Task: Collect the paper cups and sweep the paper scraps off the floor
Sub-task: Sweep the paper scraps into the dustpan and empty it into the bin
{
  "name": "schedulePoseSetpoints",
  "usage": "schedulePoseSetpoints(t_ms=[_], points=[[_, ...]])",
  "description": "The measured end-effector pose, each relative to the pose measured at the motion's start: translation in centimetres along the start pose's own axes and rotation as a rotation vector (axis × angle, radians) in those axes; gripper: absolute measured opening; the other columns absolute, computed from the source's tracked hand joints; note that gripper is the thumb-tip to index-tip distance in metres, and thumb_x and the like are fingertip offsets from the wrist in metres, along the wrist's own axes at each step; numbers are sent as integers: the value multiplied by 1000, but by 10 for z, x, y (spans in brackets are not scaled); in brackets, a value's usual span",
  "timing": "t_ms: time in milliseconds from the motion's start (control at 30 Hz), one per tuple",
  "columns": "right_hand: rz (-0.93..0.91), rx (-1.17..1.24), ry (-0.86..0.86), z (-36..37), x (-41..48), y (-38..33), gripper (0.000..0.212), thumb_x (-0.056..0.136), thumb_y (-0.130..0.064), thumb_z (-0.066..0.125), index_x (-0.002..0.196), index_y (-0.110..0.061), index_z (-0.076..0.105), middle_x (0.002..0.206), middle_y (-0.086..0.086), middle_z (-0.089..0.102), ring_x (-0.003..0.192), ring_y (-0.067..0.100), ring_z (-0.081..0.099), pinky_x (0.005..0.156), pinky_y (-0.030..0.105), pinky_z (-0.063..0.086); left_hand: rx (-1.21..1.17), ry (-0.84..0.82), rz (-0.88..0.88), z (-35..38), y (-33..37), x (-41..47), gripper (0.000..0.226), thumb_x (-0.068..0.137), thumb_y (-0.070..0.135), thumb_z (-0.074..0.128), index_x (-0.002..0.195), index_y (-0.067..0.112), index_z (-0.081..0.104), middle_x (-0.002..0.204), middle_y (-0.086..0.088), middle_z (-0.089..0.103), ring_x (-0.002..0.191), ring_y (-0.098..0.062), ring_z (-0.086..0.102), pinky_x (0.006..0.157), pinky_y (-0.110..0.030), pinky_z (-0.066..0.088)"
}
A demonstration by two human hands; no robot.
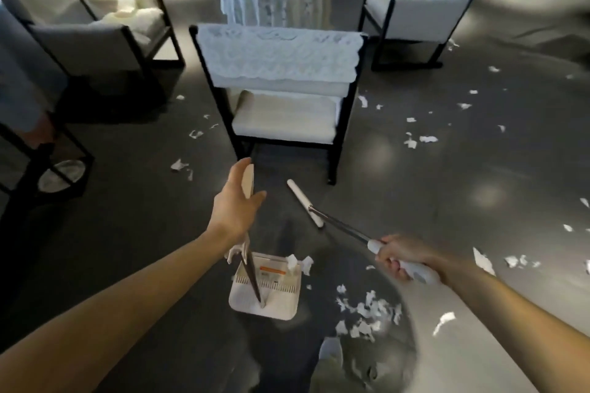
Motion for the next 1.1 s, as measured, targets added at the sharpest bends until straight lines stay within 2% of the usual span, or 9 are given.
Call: schedulePoseSetpoints(t_ms=[100,300,467,667,767,833,933,1000,1100], points=[[37,164,9,-66,10,-1,15,94,3,42,85,-9,45,51,3,40,29,3,38,29,12,29,22,-53,45,61,46,39,63,92,20,59,143,35,26,143,-8,43,115,-37,54,90,-45,51],[-17,248,137,-178,33,-5,10,91,3,47,89,-6,51,42,2,46,32,6,42,33,13,31,35,-137,100,170,116,114,66,91,26,61,144,39,24,141,-10,44,103,-37,59,75,-39,55],[-60,457,228,-263,67,-36,14,91,-1,52,99,-12,56,41,-3,49,31,3,41,32,13,30,-22,-202,160,255,172,190,64,90,24,62,141,38,27,119,0,49,94,-29,59,72,-35,52],[-128,531,268,-370,128,-117,22,91,4,46,107,-10,53,40,-2,47,31,4,41,31,13,31,-99,-298,162,367,228,305,60,90,24,61,135,46,28,113,-18,61,63,-14,62,40,-20,42],[-98,629,309,-432,166,-157,30,91,5,44,116,-9,51,38,-1,46,28,5,39,29,12,30,-82,-345,198,418,264,365,60,89,22,59,132,49,27,118,-9,59,84,-26,65,63,-35,57],[-104,657,308,-469,188,-184,30,91,4,44,116,-9,52,40,0,45,30,6,40,29,13,30,-79,-376,229,448,292,400,57,89,22,58,128,50,27,117,-5,58,93,-32,64,80,-47,56],[-123,638,350,-529,211,-216,21,90,5,42,103,-8,54,45,1,43,34,8,39,31,15,30,-56,-427,259,494,338,453,61,90,23,59,137,44,25,122,0,56,98,-30,62,84,-47,54],[-120,620,364,-569,223,-229,19,89,4,44,99,-10,53,49,3,44,37,10,39,33,16,31,-73,-446,248,528,366,486,62,89,24,61,138,43,27,122,1,55,94,-26,64,80,-43,56],[-112,598,382,-636,244,-246,18,87,2,51,99,-12,54,54,4,50,43,11,43,36,18,34,-126,-451,223,582,408,535,63,88,25,64,138,44,30,110,10,46,66,-11,60,52,-26,56]])
Point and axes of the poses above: each hand's wrist, its own x-axis towards the middle knuckle, its own z-axis out of the palm, y = z × x, the point moved 9 cm from there along x, towards the middle knuckle
